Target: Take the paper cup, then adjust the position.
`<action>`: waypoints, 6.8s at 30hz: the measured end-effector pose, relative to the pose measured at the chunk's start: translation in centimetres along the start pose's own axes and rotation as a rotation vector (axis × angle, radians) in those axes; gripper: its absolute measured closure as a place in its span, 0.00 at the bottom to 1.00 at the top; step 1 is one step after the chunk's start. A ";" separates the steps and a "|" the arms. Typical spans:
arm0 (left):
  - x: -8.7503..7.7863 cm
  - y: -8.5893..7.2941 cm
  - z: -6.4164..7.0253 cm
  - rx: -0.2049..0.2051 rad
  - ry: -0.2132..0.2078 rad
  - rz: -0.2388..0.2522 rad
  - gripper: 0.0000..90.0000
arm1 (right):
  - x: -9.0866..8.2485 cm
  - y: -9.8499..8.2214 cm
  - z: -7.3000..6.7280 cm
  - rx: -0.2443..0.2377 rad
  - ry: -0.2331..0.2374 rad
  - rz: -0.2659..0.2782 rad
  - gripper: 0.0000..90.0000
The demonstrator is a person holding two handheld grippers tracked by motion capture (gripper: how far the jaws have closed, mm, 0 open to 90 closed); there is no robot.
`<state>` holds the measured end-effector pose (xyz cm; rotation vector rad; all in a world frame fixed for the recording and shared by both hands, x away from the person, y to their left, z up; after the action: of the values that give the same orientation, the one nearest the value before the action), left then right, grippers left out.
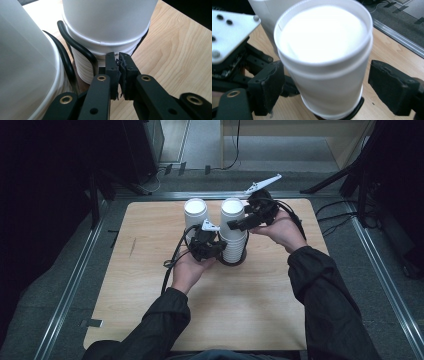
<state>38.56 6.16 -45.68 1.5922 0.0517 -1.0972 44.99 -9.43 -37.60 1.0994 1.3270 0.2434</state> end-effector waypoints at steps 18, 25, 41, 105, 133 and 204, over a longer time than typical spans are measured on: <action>0.1 0.0 0.0 -0.004 -0.008 0.005 0.96 | 1.8 1.8 -0.5 -0.045 -0.085 -0.062 0.22; 0.1 0.0 0.0 -0.004 -0.009 0.008 0.96 | 1.6 2.0 -0.7 -0.067 -0.099 -0.065 0.23; 0.0 -0.1 0.0 0.008 -0.007 0.006 0.96 | 1.4 2.6 -1.2 -0.092 -0.113 -0.084 0.25; 0.1 0.2 0.3 0.043 0.004 -0.026 0.90 | -4.3 7.4 -2.7 -0.092 -0.102 -0.035 0.28; -3.6 -0.8 -0.5 0.109 -0.199 -0.027 0.49 | -11.1 2.4 -5.3 -0.141 -0.004 -0.043 0.27; -2.4 -7.8 0.3 0.228 -0.418 -0.094 0.00 | 1.3 -13.5 -5.9 -0.088 0.209 -0.017 0.27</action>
<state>32.66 9.94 -49.93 1.5380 -0.2886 -1.5339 34.62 -12.45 -47.70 1.0087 1.4957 0.4090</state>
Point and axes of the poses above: each handheld gripper's, and its own axes: x roughly forward along the jaws, y roughly out of its top, z roughly to its right, the point moved 3 cm from there along x, roughly forward along the jaws, and after that the axes turned 3 degrees about y, right-handed, at the moved point
